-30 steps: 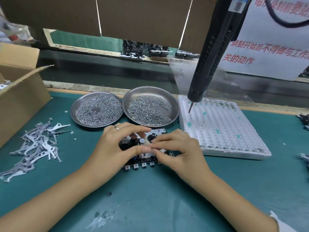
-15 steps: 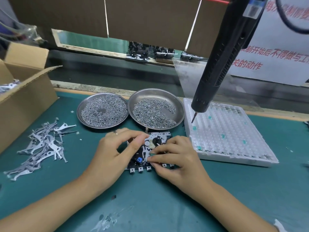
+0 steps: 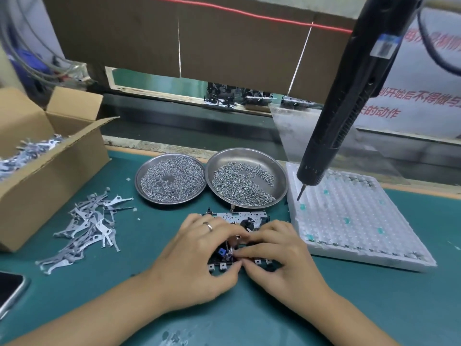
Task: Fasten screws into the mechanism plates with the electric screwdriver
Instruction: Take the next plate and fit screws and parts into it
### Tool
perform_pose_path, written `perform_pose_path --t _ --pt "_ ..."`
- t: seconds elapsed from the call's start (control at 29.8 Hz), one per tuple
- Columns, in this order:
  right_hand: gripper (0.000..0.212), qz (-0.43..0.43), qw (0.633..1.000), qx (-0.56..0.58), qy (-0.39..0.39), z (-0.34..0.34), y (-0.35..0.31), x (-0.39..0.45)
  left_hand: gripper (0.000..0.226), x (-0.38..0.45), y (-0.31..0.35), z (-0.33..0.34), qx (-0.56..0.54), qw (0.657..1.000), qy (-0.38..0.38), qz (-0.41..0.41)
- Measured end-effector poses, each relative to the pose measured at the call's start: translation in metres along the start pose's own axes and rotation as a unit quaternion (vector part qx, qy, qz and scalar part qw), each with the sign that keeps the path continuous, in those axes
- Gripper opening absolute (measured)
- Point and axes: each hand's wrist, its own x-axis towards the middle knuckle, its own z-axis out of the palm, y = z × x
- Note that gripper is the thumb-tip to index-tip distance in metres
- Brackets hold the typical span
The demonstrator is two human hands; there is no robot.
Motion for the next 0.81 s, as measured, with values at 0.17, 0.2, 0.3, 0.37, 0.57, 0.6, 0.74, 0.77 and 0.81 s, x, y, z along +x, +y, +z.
perform_pose_path --t 0.17,0.2,0.3,0.37,0.57,0.6,0.74,0.77,0.81 --pt "0.019 0.003 1.000 -0.001 -0.014 -0.0014 -0.0010 0.0002 0.040 -0.0002 0.0006 0.0002 0.015 1.000 0.003 0.005" --pt "0.018 0.005 1.000 0.000 -0.015 -0.0014 -0.0012 -0.0002 0.041 -0.0007 0.0005 0.0008 0.018 1.000 0.004 0.005" --pt "0.015 0.012 1.000 0.007 -0.009 -0.0013 -0.0016 0.0007 0.043 -0.0011 0.0004 0.0009 0.020 1.000 0.011 0.005" --pt "0.015 0.017 1.000 0.013 -0.005 -0.0012 -0.0024 0.0013 0.042 -0.0010 0.0003 0.0010 0.018 1.000 0.017 0.003" --pt "0.022 0.061 0.997 0.046 0.010 -0.0001 -0.0044 0.0001 0.039 -0.0041 -0.0007 0.0031 -0.002 1.000 0.026 -0.018" --pt "0.019 0.056 0.997 0.046 0.011 0.0002 -0.0045 0.0008 0.039 -0.0035 -0.0010 0.0032 -0.004 0.999 0.027 -0.017" --pt "0.015 0.046 0.998 0.045 0.018 0.0002 -0.0040 0.0000 0.040 -0.0027 -0.0017 0.0052 -0.010 0.999 0.034 -0.016" --pt "0.015 0.044 0.998 0.045 0.017 -0.0001 -0.0038 -0.0008 0.039 -0.0033 -0.0016 0.0057 -0.014 0.999 0.035 -0.017" --pt "0.015 0.042 0.998 0.042 0.016 -0.0001 -0.0035 -0.0014 0.039 -0.0039 -0.0015 0.0059 -0.017 0.999 0.037 -0.018"
